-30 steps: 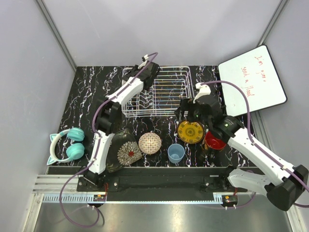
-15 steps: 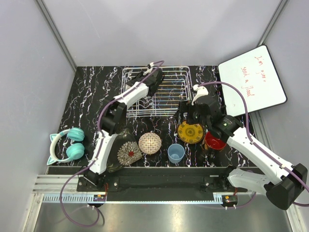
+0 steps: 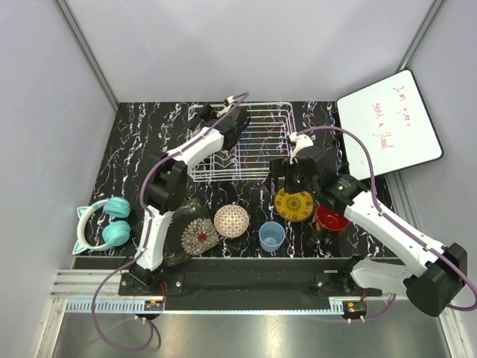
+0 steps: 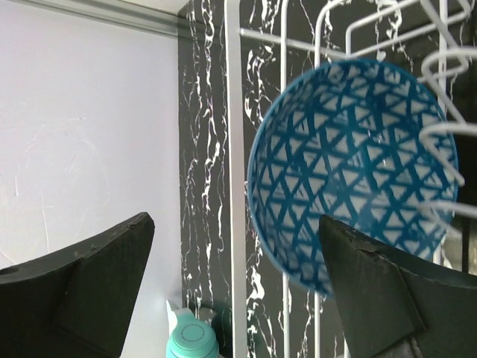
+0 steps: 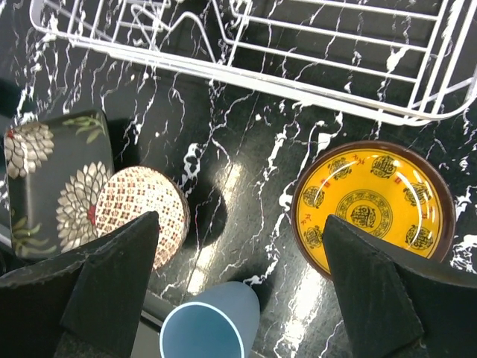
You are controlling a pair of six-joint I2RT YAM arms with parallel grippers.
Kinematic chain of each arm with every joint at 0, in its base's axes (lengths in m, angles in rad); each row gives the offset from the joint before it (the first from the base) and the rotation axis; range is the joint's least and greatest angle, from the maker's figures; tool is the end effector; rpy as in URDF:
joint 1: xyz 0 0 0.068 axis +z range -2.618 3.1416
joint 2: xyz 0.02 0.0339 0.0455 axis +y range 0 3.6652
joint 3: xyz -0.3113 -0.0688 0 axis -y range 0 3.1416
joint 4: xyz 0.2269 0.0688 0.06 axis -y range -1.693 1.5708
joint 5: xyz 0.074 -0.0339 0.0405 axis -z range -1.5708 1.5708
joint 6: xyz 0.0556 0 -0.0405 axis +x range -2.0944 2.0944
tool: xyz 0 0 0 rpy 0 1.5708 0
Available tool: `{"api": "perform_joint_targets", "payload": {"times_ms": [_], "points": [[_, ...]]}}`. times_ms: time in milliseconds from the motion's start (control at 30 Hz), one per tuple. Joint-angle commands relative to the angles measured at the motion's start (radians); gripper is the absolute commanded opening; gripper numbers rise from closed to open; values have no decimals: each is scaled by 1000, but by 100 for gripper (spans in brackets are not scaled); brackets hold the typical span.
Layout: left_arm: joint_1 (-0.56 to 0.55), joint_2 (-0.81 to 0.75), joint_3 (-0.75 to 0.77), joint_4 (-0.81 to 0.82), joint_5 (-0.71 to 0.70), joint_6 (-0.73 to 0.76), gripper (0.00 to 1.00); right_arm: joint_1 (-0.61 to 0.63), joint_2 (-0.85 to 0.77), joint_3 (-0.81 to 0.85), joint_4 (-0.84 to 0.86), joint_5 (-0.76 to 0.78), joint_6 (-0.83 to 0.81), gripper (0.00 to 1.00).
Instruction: Load the mixed dishes into the dish rack
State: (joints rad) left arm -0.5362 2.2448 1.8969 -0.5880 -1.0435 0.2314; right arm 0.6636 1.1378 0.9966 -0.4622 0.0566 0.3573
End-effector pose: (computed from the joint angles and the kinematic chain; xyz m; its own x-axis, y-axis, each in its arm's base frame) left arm 0.4617 -0.2185 0.2537 -0.7158 0.5596 -0.4177 -0.0199 0.5816 0.8132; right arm 0.1824 0.1386 0.3501 -0.6210 -0.0423 -0.7826 -0.3854 0.8860 0.2579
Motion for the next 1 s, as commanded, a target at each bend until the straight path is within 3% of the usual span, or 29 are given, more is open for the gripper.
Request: {"api": "perform_joint_targets", "payload": {"times_ms": [0,267,400,567,767,967], "points": [[-4,-143,-28,-16,42,-33,99,-1,25,63,-18,-50,-38,98],[-2,-446,-41,-121,143,-70,99,91,172,210,-67,-150,-87,97],[16,-655,-186,-150,241,-93,99,186,290,272,-81,-198,-110,96],[96,-908,-399,-151,329,-119,99,310,442,300,-85,-143,-156,92],[263,-1047,-596,-148,448,-129,99,404,601,361,-115,-95,-176,87],[303,-1088,-676,-138,473,-124,99,442,689,424,-141,-86,-198,87]]}}
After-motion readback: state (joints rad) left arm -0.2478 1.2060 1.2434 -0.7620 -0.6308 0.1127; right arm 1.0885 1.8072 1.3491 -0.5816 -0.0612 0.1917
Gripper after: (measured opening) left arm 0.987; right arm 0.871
